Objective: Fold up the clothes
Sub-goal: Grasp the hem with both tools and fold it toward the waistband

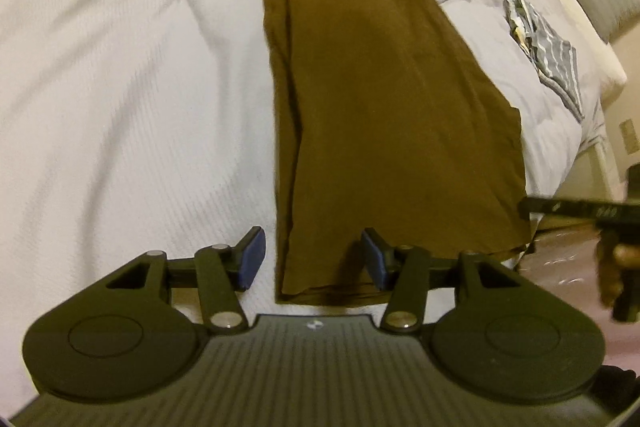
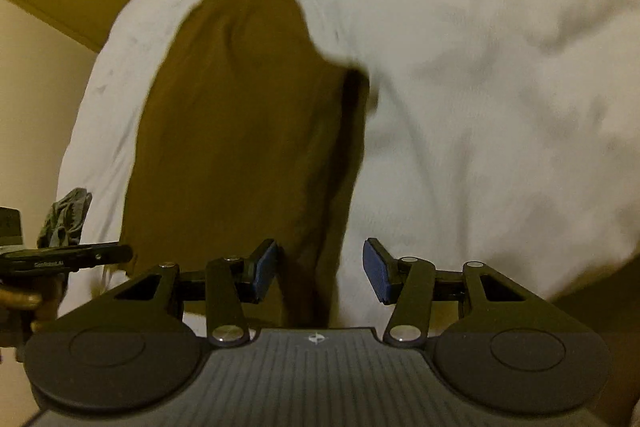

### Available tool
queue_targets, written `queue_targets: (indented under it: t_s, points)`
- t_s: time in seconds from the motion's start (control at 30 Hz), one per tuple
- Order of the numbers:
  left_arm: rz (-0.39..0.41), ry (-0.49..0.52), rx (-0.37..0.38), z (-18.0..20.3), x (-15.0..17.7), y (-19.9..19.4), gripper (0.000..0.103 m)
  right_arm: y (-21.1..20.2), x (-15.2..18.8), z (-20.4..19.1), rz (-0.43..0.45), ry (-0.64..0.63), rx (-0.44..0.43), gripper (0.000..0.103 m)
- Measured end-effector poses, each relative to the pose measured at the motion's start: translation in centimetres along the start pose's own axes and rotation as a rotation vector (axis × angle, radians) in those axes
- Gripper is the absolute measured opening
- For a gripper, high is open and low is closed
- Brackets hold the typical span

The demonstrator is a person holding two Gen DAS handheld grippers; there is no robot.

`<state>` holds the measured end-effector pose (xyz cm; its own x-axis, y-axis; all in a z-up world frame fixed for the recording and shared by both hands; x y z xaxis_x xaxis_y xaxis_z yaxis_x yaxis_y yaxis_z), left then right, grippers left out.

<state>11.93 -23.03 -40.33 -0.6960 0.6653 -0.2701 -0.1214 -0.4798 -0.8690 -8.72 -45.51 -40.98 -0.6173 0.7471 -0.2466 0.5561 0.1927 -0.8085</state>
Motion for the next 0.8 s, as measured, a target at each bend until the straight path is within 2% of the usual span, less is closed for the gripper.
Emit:
queue_targets:
  t_s: [0.07,0.13,0.17,0.2,0.27,0.43,0.6,0.7,0.8]
  points:
    - [-0.006,-0.035,0.021,-0.3,0.0,0.6,0.046,1.0,-0.2,0.3,-0.015,0.049,-0.036,0.048]
    - [-0.009,-0.066,0.048,-0.3,-0.1,1.1,0.039,1.7,-0.6,0.3,-0.038,0.084,-0.081,0.024]
    - [-0.013,-0.072,0.07,-0.1,-0.2,1.2,0.022,2.0,-0.7,0.2,-0.058,0.083,-0.096,0.021]
    - [-0.017,-0.07,0.081,0.3,-0.2,1.2,0.01,2.0,-0.9,0.2,-0.076,0.08,-0.105,0.005]
    - [-0.013,-0.063,0.083,1.0,-0.2,1.2,0.003,1.4,-1.4,0.4,-0.11,0.096,-0.12,0.005]
    - [0.053,-0.106,0.08,4.0,-0.6,-0.7,0.002,-2.2,-5.2,0.5,-0.19,0.033,-0.164,0.003]
    - [0.166,-0.203,0.097,10.9,-0.9,-3.2,0.002,-7.7,-10.9,1.5,-0.242,-0.128,-0.208,0.003]
    - [0.196,-0.237,0.075,15.3,-0.1,-3.2,0.002,-11.1,-14.3,2.3,-0.273,-0.225,-0.234,0.004]
    - [0.198,-0.274,0.062,18.6,1.4,-1.6,0.002,-12.7,-14.8,4.2,-0.319,-0.312,-0.213,0.004]
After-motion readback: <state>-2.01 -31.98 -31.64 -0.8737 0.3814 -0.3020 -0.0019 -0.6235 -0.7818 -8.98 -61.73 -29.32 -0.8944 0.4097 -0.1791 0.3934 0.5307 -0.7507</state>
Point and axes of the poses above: each gripper's, at about its wrist camera, not at the fingertips, and y roughly the way its jaws point, z to its right, x to its underside, the point moved 9 cm from there along y, roughly the way its jaws point
